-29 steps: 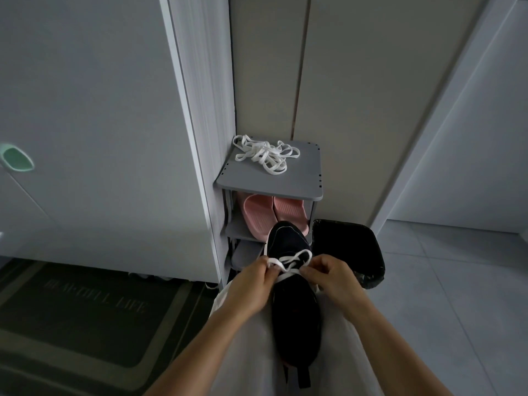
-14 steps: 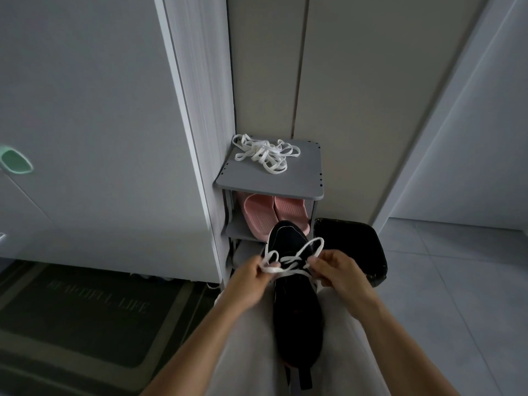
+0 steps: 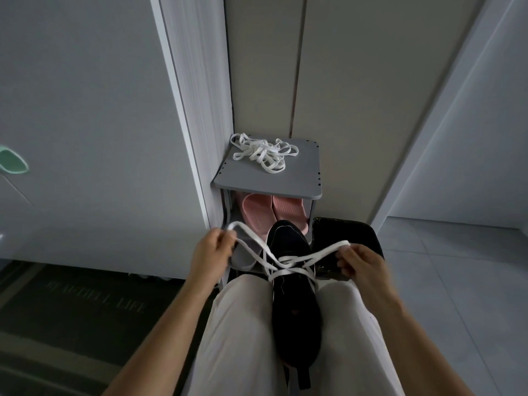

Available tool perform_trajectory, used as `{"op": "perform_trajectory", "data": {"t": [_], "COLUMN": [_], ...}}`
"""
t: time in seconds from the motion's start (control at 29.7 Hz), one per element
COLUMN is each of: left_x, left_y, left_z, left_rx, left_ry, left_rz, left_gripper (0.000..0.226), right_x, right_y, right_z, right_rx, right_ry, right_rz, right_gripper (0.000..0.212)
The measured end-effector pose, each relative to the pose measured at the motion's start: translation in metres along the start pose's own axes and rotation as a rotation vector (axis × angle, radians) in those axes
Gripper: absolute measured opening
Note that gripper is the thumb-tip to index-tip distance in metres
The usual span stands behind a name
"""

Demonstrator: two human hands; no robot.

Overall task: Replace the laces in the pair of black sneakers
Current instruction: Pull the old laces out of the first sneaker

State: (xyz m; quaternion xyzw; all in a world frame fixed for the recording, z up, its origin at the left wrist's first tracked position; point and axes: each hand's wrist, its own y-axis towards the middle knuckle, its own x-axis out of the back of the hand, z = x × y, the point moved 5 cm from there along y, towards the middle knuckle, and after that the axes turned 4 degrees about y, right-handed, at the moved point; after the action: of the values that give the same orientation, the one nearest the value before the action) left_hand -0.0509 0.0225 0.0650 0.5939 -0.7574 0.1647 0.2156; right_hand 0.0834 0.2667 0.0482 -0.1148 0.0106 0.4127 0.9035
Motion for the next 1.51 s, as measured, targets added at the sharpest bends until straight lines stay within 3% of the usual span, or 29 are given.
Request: {"op": "perform_trajectory", "data": {"t": [0.1, 0.17, 0.44, 0.57, 0.64, 0.74, 0.84, 0.97, 1.04, 1.14, 1.34, 1.51], "left_x": [-0.041, -0.061, -0.067, -0.024, -0.003, -0.024, -0.06, -0.067, -0.068, -0.067, -0.062, -0.021], "left_y": [-0.021, -0.034, -0.034, -0.014, -0.006, -0.017, -0.036, -0.036, -0.035, -0.037, -0.041, -0.022], "left_z": [-0.002, -0.001, -0.005, 0.006, 0.012, 0.007, 0.005, -0.002, -0.004, -0.003, -0.005, 0.003], "left_rx": [-0.029, -0.072, -0.035, 0.152, 0.179, 0.169, 0.201, 0.163, 0.144, 0.13, 0.094, 0.203], "left_ry": [0.122, 0.171, -0.027, -0.301, -0.357, -0.307, -0.1, -0.124, -0.123, -0.164, -0.296, -0.588], "left_rz": [0.281, 0.348, 0.197, -0.092, -0.134, 0.087, 0.314, 0.273, 0.253, 0.23, 0.213, 0.024], "left_gripper": [0.025, 0.023, 0.021, 0.025, 0.022, 0.025, 0.032, 0.024, 0.019, 0.019, 0.024, 0.027], "right_x": [-0.028, -0.034, -0.036, 0.001, 0.011, -0.007, -0.031, -0.039, -0.04, -0.042, -0.048, -0.011], "right_y": [-0.013, -0.017, -0.013, 0.004, 0.008, 0.003, -0.006, -0.015, -0.018, -0.019, -0.015, 0.005], "right_z": [-0.007, -0.009, -0.016, -0.016, -0.016, -0.014, -0.016, -0.018, -0.018, -0.018, -0.018, -0.02], "right_rx": [-0.021, -0.008, 0.075, 0.017, -0.001, 0.002, 0.029, -0.003, 0.025, 0.085, 0.243, 0.126], "right_ry": [-0.293, -0.409, -0.348, 0.098, 0.177, -0.049, -0.291, -0.165, -0.188, -0.321, -0.335, 0.17], "right_rz": [0.225, 0.248, 0.18, -0.081, -0.102, 0.118, 0.323, 0.422, 0.451, 0.387, 0.232, -0.124], "right_gripper": [0.007, 0.004, 0.011, 0.021, 0.023, 0.018, 0.017, 0.043, 0.037, 0.019, 0.017, 0.02]}}
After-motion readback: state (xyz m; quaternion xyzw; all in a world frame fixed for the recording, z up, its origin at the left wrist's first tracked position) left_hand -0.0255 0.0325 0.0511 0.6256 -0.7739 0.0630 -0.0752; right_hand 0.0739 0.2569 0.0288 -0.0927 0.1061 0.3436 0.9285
